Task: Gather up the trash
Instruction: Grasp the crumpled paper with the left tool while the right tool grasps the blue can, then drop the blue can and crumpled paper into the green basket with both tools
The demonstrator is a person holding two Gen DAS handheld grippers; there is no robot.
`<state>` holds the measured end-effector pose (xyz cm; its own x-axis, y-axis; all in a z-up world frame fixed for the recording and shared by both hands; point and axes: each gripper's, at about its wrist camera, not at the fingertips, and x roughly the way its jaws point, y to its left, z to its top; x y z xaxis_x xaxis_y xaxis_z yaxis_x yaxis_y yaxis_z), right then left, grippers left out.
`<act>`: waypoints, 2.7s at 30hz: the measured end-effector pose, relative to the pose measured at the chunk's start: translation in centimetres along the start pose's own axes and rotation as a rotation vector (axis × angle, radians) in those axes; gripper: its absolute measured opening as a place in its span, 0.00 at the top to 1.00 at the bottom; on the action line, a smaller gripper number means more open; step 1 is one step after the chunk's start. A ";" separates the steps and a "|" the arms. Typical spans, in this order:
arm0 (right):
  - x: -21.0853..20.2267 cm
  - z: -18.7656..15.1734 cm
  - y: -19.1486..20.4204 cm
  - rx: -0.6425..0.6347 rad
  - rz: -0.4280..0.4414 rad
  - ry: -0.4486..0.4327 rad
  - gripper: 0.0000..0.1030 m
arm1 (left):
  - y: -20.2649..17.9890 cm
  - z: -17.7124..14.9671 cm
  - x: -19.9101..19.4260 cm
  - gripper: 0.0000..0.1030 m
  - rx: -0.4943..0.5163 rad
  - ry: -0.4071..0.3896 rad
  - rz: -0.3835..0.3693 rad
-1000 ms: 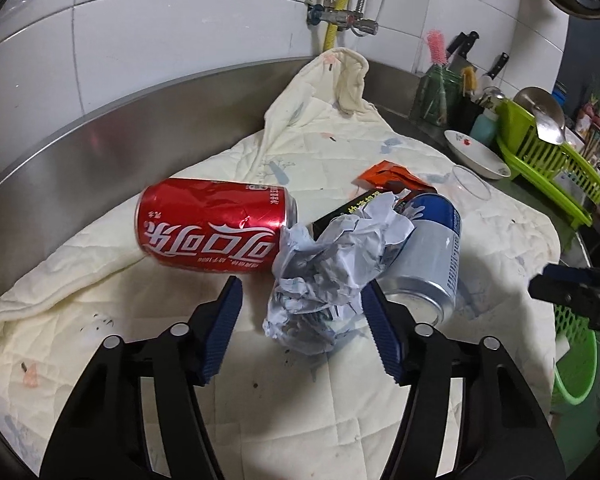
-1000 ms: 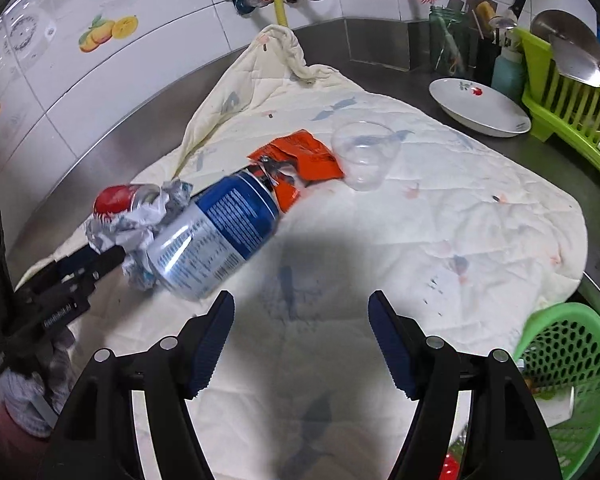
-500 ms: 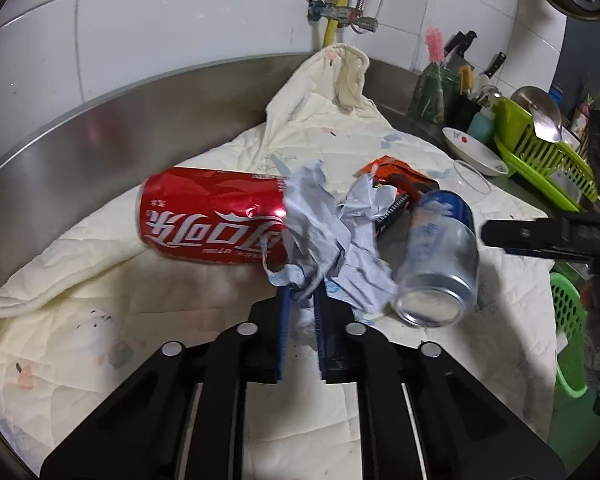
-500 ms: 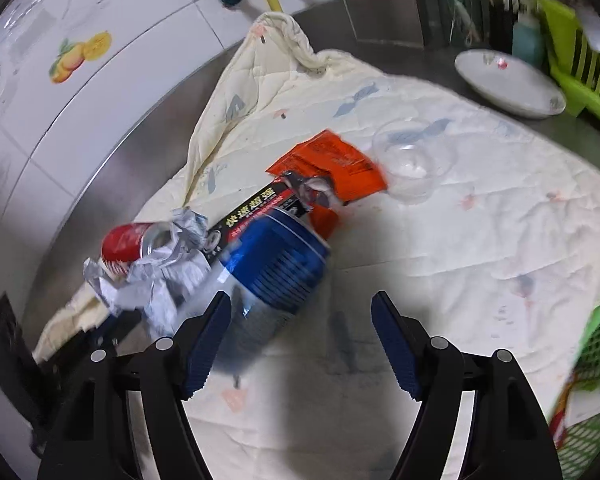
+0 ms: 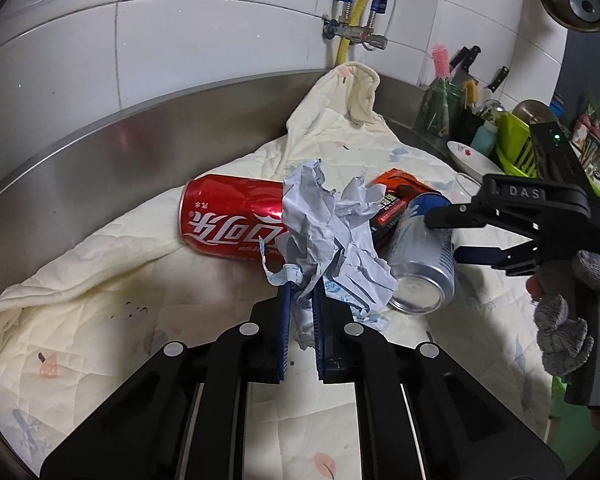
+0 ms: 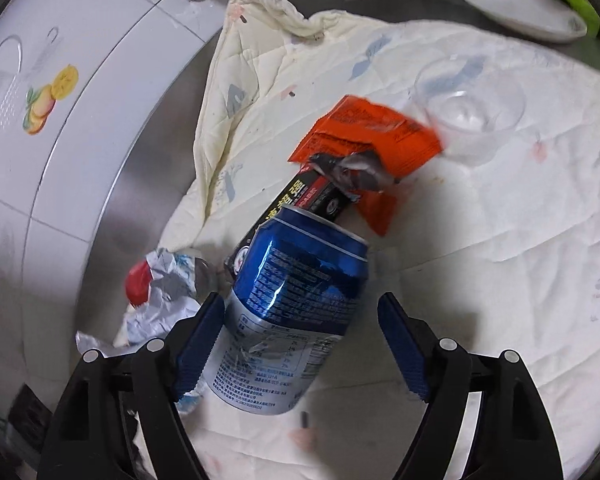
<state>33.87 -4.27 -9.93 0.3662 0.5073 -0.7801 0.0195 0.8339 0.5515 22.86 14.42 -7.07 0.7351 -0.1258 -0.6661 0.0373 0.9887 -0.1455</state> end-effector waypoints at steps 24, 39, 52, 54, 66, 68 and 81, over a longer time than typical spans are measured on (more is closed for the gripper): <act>-4.0 -2.8 -0.4 -0.068 0.096 -0.047 0.30 | -1.7 -0.8 -3.0 0.91 0.020 -0.034 -0.026; -19.1 -8.0 -12.5 -0.101 -0.170 -0.213 0.31 | -11.8 -1.8 -5.6 0.91 0.118 -0.065 -0.201; -25.3 -11.0 -24.8 0.032 -0.301 -0.263 0.31 | -24.9 -4.0 -4.4 0.91 0.269 -0.009 -0.356; -25.1 -10.9 -26.0 0.050 -0.314 -0.254 0.31 | -26.6 -4.3 -4.1 0.91 0.286 0.003 -0.371; -20.3 -10.0 -33.1 0.178 -0.375 -0.165 0.31 | -30.9 -5.5 -3.0 0.91 0.350 0.048 -0.383; -19.9 -9.8 -33.6 0.188 -0.375 -0.165 0.31 | -31.3 -5.7 -2.8 0.91 0.356 0.058 -0.389; -23.2 -9.4 -33.3 0.140 -0.392 -0.237 0.27 | -34.9 -7.9 -0.8 0.91 0.398 0.127 -0.433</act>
<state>16.01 -41.81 -12.98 0.5081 0.0831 -0.8573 0.3175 0.9071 0.2762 15.62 -20.58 -7.19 0.5104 -0.5087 -0.6933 0.5842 0.7968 -0.1545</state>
